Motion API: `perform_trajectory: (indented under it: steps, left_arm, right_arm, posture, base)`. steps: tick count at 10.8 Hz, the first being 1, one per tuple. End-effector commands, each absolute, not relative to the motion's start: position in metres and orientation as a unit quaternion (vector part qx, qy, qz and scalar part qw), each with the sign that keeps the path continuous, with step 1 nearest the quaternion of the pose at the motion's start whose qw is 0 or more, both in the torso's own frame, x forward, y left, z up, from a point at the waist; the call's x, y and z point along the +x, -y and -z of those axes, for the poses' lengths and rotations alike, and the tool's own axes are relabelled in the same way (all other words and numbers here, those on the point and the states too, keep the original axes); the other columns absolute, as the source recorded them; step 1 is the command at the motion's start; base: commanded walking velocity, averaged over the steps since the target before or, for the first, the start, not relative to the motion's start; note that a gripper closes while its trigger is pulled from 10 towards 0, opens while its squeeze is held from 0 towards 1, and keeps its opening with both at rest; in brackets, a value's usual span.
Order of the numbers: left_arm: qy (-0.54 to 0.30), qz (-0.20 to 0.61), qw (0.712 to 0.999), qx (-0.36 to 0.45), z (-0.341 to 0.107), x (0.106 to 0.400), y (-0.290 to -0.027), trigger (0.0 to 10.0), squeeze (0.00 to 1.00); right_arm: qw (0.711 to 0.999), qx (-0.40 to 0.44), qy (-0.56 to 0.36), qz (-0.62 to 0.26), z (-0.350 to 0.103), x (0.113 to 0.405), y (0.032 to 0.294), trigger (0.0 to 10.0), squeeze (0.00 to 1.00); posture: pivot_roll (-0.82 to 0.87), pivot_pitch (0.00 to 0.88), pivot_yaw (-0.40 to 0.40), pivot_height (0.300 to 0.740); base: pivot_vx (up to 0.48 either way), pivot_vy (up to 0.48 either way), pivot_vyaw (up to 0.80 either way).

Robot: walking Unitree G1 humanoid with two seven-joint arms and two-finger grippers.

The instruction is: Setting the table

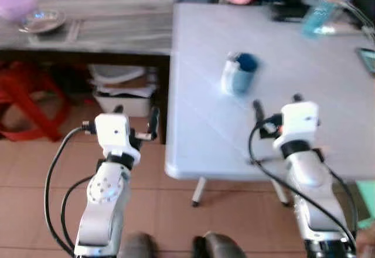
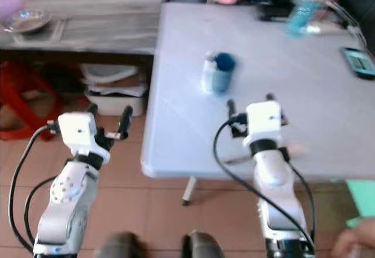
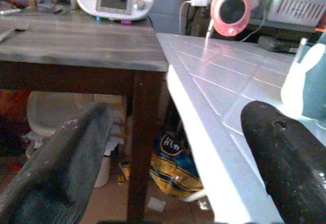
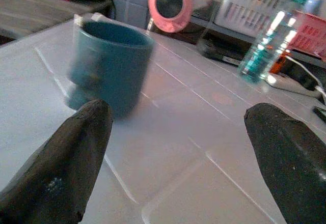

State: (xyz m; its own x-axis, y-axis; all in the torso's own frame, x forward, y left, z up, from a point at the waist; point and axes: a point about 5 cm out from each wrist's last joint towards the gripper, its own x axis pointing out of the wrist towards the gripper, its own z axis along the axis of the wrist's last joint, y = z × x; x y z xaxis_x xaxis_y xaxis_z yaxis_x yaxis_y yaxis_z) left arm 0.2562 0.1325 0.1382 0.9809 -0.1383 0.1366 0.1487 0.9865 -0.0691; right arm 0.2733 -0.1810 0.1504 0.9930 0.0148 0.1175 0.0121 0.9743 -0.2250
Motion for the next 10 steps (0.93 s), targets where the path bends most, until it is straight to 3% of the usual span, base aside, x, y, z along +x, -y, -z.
perform_trajectory:
  steps: [1,7,10]
  left_arm:
    - [0.056,0.064,0.996,-0.035,-0.135,0.255,-0.137,10.0,0.00]
    - [0.054,0.064,0.996,-0.028,-0.134,0.257,-0.137,10.0,0.00]
    - [0.055,0.068,0.996,-0.026,-0.135,0.258,-0.138,10.0,0.00]
  right_arm:
    - [0.992,-0.110,0.061,-0.006,-0.150,0.273,0.177,10.0,0.00]
    - [0.996,-0.084,0.020,0.023,-0.137,0.268,0.181,10.0,0.00]
    - [0.996,-0.081,-0.018,-0.024,-0.123,0.259,0.170,10.0,0.00]
  posture:
    - [-0.05,0.156,-0.035,0.740]
    - [-0.05,0.162,-0.032,0.740]
    - [-0.06,0.165,-0.025,0.740]
  base:
    - [0.000,-0.398,0.00]
    - [0.000,-0.041,0.00]
    - [0.000,0.000,0.00]
